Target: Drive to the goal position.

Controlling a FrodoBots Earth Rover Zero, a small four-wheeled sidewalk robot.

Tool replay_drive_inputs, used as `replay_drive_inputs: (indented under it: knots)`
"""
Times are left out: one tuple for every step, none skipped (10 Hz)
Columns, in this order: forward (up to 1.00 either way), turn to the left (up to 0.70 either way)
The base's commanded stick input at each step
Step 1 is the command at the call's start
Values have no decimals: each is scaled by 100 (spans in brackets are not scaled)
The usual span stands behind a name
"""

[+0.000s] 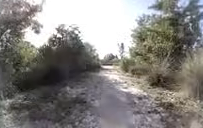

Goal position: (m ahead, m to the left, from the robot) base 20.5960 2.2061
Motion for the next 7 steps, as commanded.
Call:
replay_drive_inputs:
  knots:
    - [85,0]
    - [85,0]
    - [85,0]
    - [85,0]
    - [85,0]
    - [85,0]
    - [85,0]
